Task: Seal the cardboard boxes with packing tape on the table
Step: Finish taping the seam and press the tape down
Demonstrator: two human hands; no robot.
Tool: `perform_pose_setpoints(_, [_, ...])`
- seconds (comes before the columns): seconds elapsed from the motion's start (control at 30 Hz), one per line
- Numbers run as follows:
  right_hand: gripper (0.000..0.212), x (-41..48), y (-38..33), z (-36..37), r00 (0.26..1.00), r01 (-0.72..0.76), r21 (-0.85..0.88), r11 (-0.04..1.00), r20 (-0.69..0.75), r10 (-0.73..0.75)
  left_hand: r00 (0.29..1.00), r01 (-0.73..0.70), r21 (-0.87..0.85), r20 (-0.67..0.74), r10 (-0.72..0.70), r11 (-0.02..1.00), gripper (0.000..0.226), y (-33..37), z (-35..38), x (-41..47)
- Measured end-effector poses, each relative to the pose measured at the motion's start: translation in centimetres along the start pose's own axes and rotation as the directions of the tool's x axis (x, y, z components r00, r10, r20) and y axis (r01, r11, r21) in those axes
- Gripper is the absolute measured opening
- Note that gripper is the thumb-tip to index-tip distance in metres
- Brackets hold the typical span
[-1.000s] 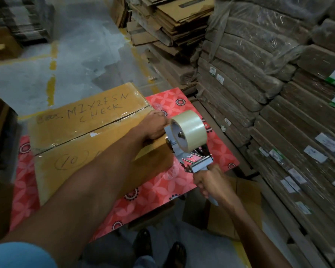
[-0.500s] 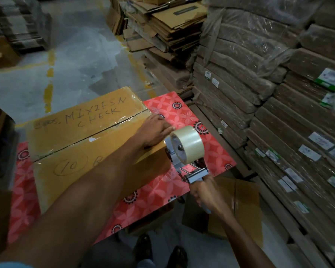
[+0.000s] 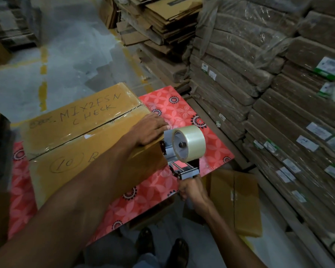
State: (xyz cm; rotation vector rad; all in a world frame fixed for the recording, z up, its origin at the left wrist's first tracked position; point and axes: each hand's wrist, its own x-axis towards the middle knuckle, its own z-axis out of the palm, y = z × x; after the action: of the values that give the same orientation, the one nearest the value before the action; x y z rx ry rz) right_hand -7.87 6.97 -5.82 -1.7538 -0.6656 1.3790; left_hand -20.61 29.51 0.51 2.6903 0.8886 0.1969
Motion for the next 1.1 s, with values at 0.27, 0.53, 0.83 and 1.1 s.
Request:
perform_pose_setpoints(0.27, [0.018, -1.3, 1.6, 1.3, 0.994, -0.110, 0.272, 0.956, 0.022, 0.108, 1.000, -0.029, 0.076, -0.004, 0.029, 0.997, 0.057, 0.4, 0.0, -0.7])
perform_pose_setpoints(0.53, [0.005, 2.3, 1.7, -1.3, 0.966, -0.031, 0.112, 0.993, -0.251, 0.058, 0.999, 0.023, 0.085, -0.045, -0.019, 0.996, 0.062, 1.5, 0.5, -1.1])
perform_pose_setpoints(0.83, [0.033, 10.4, -1.8, -5.3, 0.957, -0.052, -0.483, 0.874, -0.273, -0.094, 0.997, 0.038, 0.066, -0.072, -0.033, 0.997, 0.039, 2.0, 2.4, -2.9])
perform_pose_setpoints(1.1, [0.024, 13.8, -0.2, -5.4, 0.967, -0.167, -0.651, 0.741, -0.256, -0.007, 0.997, 0.058, 0.066, -0.053, -0.055, 0.996, 0.045, 1.8, 2.2, -2.7])
